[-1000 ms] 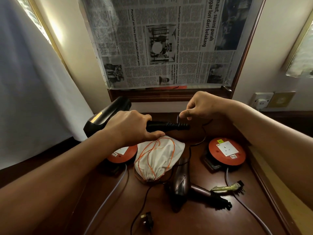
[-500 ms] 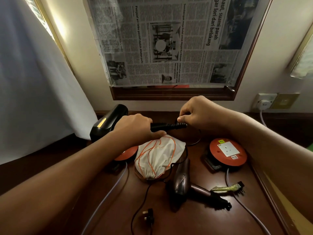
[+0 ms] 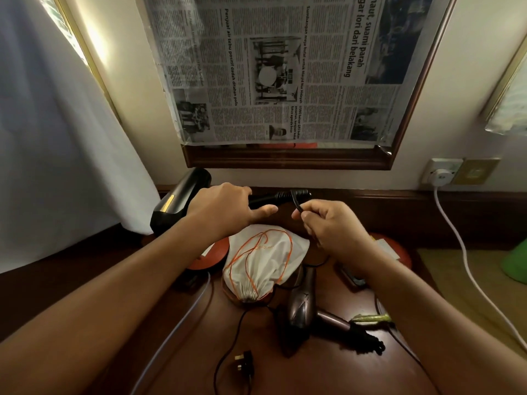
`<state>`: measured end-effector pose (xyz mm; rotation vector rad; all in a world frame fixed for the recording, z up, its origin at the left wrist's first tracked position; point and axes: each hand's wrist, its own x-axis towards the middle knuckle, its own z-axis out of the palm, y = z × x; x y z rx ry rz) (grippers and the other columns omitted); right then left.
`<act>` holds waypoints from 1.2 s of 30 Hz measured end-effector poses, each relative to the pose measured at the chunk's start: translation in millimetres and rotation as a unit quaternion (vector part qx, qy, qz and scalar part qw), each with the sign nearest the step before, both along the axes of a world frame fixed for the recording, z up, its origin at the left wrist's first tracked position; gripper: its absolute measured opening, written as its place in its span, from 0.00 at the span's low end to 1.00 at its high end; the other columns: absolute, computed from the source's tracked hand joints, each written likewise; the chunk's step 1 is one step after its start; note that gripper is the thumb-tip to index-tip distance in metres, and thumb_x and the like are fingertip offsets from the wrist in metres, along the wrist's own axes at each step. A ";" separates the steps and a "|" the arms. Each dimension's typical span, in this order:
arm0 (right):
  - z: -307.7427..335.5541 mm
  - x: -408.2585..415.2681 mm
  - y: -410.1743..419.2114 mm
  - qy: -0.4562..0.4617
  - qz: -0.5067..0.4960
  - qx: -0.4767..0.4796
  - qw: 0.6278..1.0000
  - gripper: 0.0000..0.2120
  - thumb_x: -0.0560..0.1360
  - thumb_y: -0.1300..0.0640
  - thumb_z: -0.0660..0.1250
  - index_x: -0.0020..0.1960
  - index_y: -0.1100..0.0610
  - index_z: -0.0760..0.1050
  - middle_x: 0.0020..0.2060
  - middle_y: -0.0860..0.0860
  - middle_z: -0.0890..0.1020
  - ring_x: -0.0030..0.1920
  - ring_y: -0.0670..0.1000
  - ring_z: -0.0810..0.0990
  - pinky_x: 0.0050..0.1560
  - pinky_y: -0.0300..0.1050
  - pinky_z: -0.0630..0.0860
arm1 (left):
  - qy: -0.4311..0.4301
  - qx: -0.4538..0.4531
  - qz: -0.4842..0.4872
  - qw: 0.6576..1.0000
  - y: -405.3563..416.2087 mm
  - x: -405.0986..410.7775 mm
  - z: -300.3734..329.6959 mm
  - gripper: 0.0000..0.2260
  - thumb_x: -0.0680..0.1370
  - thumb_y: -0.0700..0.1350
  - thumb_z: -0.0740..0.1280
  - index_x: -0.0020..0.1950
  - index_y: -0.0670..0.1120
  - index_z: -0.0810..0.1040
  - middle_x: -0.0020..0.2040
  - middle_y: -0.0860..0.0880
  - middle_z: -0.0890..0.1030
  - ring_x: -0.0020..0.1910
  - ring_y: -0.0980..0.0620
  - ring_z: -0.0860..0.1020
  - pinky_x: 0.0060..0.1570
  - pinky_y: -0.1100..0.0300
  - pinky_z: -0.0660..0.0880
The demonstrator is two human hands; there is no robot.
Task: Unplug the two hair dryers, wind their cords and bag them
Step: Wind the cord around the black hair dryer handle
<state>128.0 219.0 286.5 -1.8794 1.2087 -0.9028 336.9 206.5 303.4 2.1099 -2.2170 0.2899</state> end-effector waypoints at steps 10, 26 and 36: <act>-31.9 1.9 17.0 -0.243 0.074 0.238 0.937 0.13 0.82 0.56 0.57 0.45 0.62 0.76 0.27 0.54 0.70 0.24 0.49 0.66 0.24 0.39 0.68 | 0.028 -0.029 -0.040 0.998 10.4 -5.5 4.0 0.41 0.68 0.78 0.46 0.64 0.50 0.74 0.46 0.47 0.82 0.44 0.47 0.80 0.40 0.53 0.76; -56.8 -2.4 -4.7 -0.307 0.212 0.280 0.885 0.14 0.80 0.53 0.58 0.43 0.61 0.76 0.30 0.51 0.66 0.30 0.48 0.63 0.32 0.40 0.63 | 0.086 -0.053 -0.082 0.992 19.0 -0.6 15.8 0.40 0.66 0.79 0.42 0.51 0.51 0.76 0.33 0.55 0.74 0.34 0.54 0.76 0.38 0.53 0.77; -37.1 -7.9 -29.3 -0.106 0.154 0.233 0.954 0.23 0.76 0.43 0.59 0.40 0.63 0.77 0.26 0.52 0.70 0.24 0.48 0.68 0.26 0.38 0.69 | 0.107 -0.041 -0.096 0.989 24.8 1.1 16.5 0.39 0.66 0.80 0.42 0.50 0.53 0.77 0.33 0.56 0.74 0.35 0.56 0.76 0.40 0.53 0.77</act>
